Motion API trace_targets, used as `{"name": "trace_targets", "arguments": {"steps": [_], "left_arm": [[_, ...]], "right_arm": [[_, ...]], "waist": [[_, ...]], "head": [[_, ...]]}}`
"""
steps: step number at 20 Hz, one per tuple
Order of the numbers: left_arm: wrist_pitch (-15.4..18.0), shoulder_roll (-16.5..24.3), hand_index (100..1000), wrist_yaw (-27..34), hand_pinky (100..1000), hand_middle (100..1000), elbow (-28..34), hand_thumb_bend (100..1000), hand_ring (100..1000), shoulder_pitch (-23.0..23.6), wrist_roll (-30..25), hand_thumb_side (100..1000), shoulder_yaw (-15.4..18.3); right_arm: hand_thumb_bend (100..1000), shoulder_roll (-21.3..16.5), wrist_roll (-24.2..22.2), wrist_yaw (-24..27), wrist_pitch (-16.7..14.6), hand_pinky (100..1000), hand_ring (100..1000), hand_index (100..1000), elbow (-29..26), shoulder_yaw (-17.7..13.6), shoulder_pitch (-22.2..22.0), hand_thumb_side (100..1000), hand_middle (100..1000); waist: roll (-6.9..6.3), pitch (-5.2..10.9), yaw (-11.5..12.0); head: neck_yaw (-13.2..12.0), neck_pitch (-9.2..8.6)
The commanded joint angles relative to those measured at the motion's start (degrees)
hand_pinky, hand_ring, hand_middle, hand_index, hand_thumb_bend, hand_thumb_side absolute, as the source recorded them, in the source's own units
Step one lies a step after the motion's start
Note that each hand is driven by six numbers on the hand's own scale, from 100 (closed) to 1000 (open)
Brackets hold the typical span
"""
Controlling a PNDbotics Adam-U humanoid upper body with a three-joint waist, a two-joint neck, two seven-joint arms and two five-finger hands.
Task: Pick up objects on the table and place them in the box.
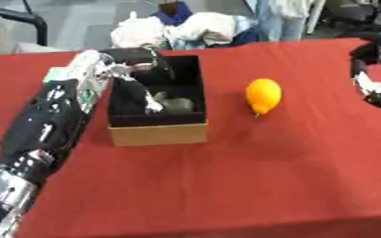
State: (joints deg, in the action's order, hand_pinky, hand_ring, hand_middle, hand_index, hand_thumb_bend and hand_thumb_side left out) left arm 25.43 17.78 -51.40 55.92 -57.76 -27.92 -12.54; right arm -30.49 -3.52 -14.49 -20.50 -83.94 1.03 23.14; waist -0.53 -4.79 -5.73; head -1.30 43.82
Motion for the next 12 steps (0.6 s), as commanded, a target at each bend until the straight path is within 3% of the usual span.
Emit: {"name": "trace_targets", "arguments": {"steps": [1, 2, 5, 6, 9, 12], "left_arm": [[-2.60, 4.53, 836, 3.24, 749, 756, 5.62, 810, 724, -1.77, 2.09, 591, 2.16], [-3.79, 5.72, 829, 3.93, 741, 746, 6.87, 809, 711, -1.73, 3.28, 543, 2.92], [-6.26, 7.81, 828, 4.47, 740, 745, 8.73, 809, 709, -1.45, 5.84, 536, 4.00], [-7.00, 8.64, 809, 4.32, 720, 722, 8.64, 793, 686, -1.29, 6.33, 449, 4.48], [-10.54, 12.86, 797, 1.26, 710, 711, 4.28, 764, 679, -0.48, 9.66, 406, 7.35], [-11.85, 14.35, 791, -2.30, 707, 703, -1.92, 765, 674, -0.17, 12.09, 371, 9.07]], "right_arm": [[100, -1.20, 0.26, 0.24, 0.08, 687, 697, 915, -0.31, -0.84, 0.44, 531, 668], [100, -1.24, 0.29, 0.24, 0.08, 687, 697, 915, -0.27, -0.88, 0.36, 533, 668], [100, -1.32, 0.33, 0.21, 0.07, 687, 697, 915, -0.21, -0.92, 0.26, 533, 668], [100, -1.36, 0.35, 0.19, 0.08, 687, 697, 915, -0.18, -0.96, 0.19, 533, 668], [100, -1.51, 0.41, 0.15, 0.09, 687, 697, 916, -0.12, -1.03, -0.03, 534, 667], [100, -1.48, 0.33, 0.13, 0.04, 687, 697, 916, -0.09, -0.96, 0.04, 536, 667]], "waist": [[0.23, 1.08, 0.31], [0.22, 1.14, 0.45], [0.19, 1.21, 0.65], [0.17, 1.25, 0.85], [0.03, 1.38, 1.41], [0.03, 1.33, 1.54]], "head": [[0.29, 0.29], [0.36, 0.29], [0.40, 0.29], [0.60, 0.29], [0.99, 0.29], [1.07, 0.29]]}}
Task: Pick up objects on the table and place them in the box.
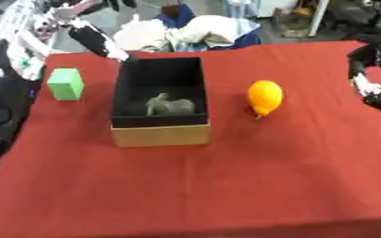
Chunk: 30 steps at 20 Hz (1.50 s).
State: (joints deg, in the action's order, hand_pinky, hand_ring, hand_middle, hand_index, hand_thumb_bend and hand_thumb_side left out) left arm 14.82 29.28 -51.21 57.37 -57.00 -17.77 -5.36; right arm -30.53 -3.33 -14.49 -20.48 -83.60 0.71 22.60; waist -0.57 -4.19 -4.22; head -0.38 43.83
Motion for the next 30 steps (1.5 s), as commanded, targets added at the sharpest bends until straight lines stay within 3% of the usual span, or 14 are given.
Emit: {"name": "trace_targets", "arguments": {"steps": [1, 11, 17, 24, 30], "left_arm": [[-1.49, 3.23, 787, -3.86, 705, 698, -5.36, 769, 670, -0.94, 2.87, 358, 2.39], [-0.49, 6.05, 769, -11.76, 706, 680, -17.42, 767, 666, -1.99, 9.54, 305, 6.13], [-0.61, 8.31, 759, -12.43, 706, 661, -20.34, 740, 656, -1.44, 9.21, 277, 7.61], [-1.93, 8.78, 738, -13.06, 695, 635, -22.51, 700, 644, -0.66, 9.04, 236, 8.38], [-2.49, 7.70, 721, -15.08, 681, 618, -23.26, 662, 628, 0.08, 10.01, 138, 7.86]], "right_arm": [[100, -1.47, 0.11, 0.13, 0.00, 687, 697, 916, -0.41, -0.61, 0.62, 537, 667], [100, -1.52, -0.43, 0.25, -0.32, 687, 697, 916, -0.46, 0.06, 2.06, 546, 667], [100, -1.74, -0.58, 0.25, -0.44, 687, 696, 916, -0.41, 0.15, 2.62, 556, 666], [100, -1.66, -0.47, 0.29, -0.49, 687, 696, 916, -0.36, 0.05, 2.64, 564, 666], [100, -1.42, -0.50, 0.35, -0.54, 687, 695, 917, -0.28, 0.06, 2.64, 571, 665]], "waist": [[0.08, 0.69, -0.01], [-0.18, -0.81, -2.33], [-0.52, -2.07, -4.06], [-0.49, -2.92, -4.34], [-0.36, -3.26, -4.26]], "head": [[0.16, 0.29], [-0.42, 0.08], [-1.04, -0.75], [-1.13, -1.07], [-1.04, -1.10]]}}
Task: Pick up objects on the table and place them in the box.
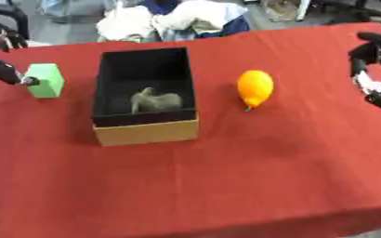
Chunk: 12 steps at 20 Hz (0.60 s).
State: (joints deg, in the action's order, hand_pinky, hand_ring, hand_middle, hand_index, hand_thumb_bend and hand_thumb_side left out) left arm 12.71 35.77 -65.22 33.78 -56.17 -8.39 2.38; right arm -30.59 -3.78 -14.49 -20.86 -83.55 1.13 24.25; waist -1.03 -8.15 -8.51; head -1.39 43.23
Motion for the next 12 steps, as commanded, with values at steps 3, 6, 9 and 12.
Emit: {"name": "trace_targets", "arguments": {"steps": [3, 6, 9, 12], "left_arm": [[-1.38, 0.30, 719, -2.70, 678, 616, 0.12, 642, 627, -0.50, 2.16, 100, 0.02], [-2.98, -0.69, 720, -4.27, 676, 618, -0.05, 627, 627, -0.40, 4.34, 100, 0.01], [-4.63, -1.67, 728, -5.56, 682, 636, -0.25, 623, 642, -0.39, 6.63, 100, 0.01], [-5.82, -2.44, 740, -6.41, 691, 658, -0.63, 621, 659, -0.39, 8.14, 100, -0.03]], "right_arm": [[100, -1.24, -0.07, 0.38, -0.19, 687, 695, 917, -0.31, -0.34, 1.02, 573, 665], [100, -1.17, -0.06, 0.42, -0.21, 687, 695, 917, -0.28, -0.36, 1.04, 577, 664], [100, -1.07, -0.06, 0.45, -0.24, 687, 695, 917, -0.24, -0.38, 1.11, 581, 664], [100, -1.01, -0.09, 0.48, -0.29, 687, 695, 917, -0.22, -0.33, 1.26, 585, 664]], "waist": [[0.18, 0.54, 0.00], [0.24, 0.29, -0.06], [0.29, -0.06, -0.15], [0.35, -0.48, -0.29]], "head": [[-0.05, -0.39], [-0.34, -0.52], [-0.69, -0.67], [-0.87, -0.90]]}}
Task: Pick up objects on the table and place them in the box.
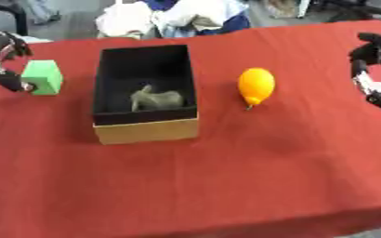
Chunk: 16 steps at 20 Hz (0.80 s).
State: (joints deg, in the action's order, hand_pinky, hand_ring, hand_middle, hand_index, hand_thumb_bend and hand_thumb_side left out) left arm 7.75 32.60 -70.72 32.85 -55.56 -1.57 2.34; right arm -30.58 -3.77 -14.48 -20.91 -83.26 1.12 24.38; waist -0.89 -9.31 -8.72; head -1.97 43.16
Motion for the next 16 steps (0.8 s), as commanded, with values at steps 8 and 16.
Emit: {"name": "trace_targets", "arguments": {"steps": [8, 16], "left_arm": [[-1.03, -0.48, 657, -1.21, 621, 563, -1.18, 569, 569, -0.63, 0.14, 100, -0.11], [-0.90, -0.15, 587, 2.40, 585, 507, 2.51, 482, 522, -1.29, 1.17, 100, -0.14]], "right_arm": [[100, -0.84, -0.11, 0.57, -0.26, 687, 694, 918, -0.37, -0.35, 1.34, 593, 663], [100, -0.71, -0.02, 0.57, -0.21, 687, 694, 918, -0.16, -0.56, 0.89, 588, 663]], "waist": [[0.22, 0.11, -0.49], [0.26, 0.97, -0.01]], "head": [[-0.30, -0.99], [0.03, -0.63]]}}
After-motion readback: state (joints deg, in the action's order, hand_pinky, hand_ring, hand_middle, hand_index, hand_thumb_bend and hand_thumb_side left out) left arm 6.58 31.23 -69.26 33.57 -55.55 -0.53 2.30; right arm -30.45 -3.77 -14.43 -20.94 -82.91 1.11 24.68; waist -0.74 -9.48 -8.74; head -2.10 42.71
